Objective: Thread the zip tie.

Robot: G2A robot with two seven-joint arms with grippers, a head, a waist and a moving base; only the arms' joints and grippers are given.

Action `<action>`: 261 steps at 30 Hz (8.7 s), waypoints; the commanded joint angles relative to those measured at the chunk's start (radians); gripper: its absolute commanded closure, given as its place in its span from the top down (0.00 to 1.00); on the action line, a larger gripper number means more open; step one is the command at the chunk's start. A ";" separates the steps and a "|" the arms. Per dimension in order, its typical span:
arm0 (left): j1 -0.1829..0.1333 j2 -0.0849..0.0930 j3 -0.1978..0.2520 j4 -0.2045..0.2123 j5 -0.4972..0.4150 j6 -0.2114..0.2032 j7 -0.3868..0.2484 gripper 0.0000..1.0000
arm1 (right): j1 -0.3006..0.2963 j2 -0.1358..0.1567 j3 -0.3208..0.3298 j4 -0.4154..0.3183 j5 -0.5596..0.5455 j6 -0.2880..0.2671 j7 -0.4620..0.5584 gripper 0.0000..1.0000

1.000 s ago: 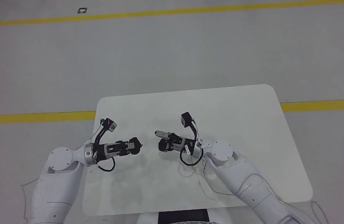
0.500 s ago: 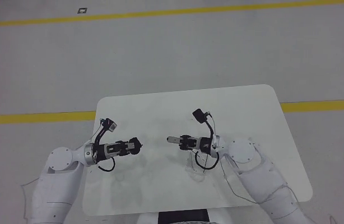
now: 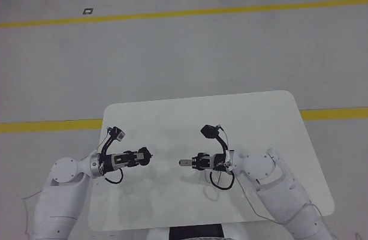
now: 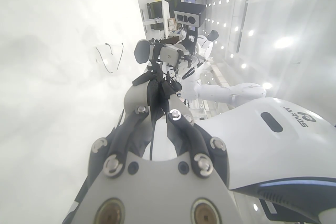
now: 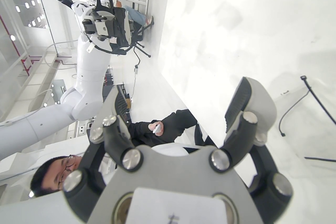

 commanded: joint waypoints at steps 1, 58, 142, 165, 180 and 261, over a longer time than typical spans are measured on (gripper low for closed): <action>0.000 0.000 0.000 0.000 0.000 0.000 0.000 0.00 | 0.001 0.001 0.001 0.000 -0.017 0.002 -0.011 1.00; 0.000 0.000 0.000 0.000 0.000 0.000 0.000 0.00 | 0.065 0.029 -0.218 -0.092 -0.660 0.138 0.319 1.00; 0.000 0.000 0.000 0.000 0.000 0.000 0.000 0.00 | 0.039 -0.003 -0.292 -0.039 -0.972 0.166 0.233 0.43; 0.000 0.000 0.000 0.000 0.000 0.000 0.000 0.00 | 0.044 -0.030 -0.314 0.010 -1.077 0.209 0.234 0.33; 0.000 0.000 0.000 0.000 0.000 0.000 0.000 0.00 | 0.047 -0.049 -0.307 0.045 -1.074 0.202 0.223 0.27; 0.000 0.000 0.000 0.000 0.000 0.000 0.000 0.00 | 0.014 -0.109 -0.264 0.060 -1.194 0.168 0.263 0.20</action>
